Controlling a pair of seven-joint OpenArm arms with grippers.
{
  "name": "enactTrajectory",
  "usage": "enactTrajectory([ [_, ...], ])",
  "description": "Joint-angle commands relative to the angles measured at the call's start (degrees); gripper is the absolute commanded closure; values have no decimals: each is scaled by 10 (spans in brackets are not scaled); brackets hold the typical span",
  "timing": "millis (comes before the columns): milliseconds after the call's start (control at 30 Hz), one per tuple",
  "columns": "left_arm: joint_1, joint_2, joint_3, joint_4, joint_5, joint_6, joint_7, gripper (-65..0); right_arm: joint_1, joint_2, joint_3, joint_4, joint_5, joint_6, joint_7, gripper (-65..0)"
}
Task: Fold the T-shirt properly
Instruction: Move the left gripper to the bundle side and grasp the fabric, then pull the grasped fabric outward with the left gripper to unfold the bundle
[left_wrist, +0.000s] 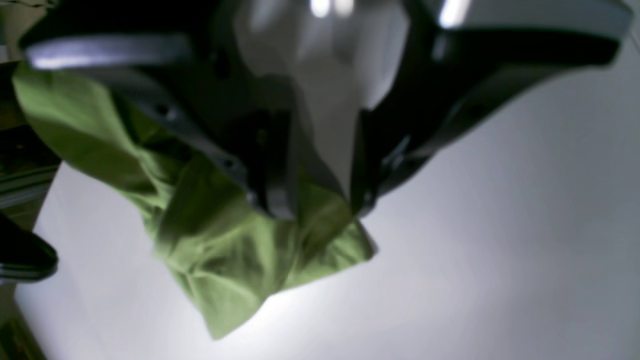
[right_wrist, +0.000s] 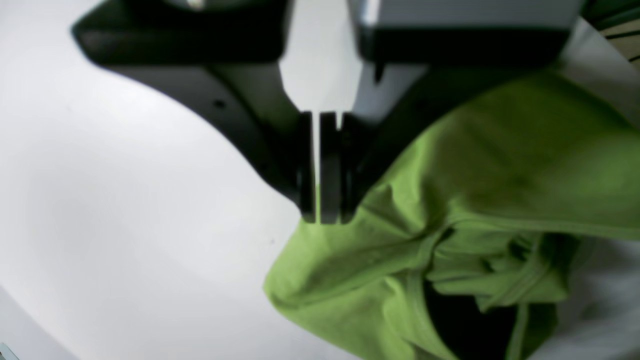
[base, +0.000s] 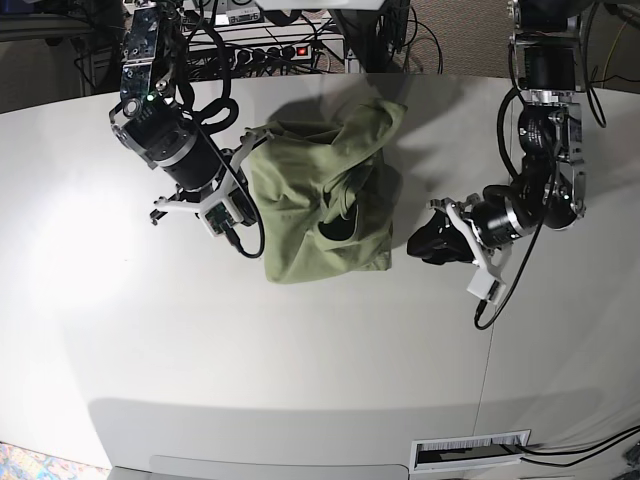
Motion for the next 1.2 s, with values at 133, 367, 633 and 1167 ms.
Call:
enactTrajectory([
  [133, -11, 21, -1, -45, -30, 0, -9, -207, 0, 2, 1, 10, 9, 1, 11, -15],
  [367, -11, 35, -1, -83, -39, 0, -3, -207, -2, 2, 1, 10, 9, 1, 10, -15],
  [633, -11, 55, -1, -98, -41, 0, -5, -207, -2, 2, 1, 10, 12, 1, 10, -15],
  [1167, -48, 111, -1, -98, -32, -16, -10, 0, -2, 2, 1, 10, 18, 1, 2, -15],
])
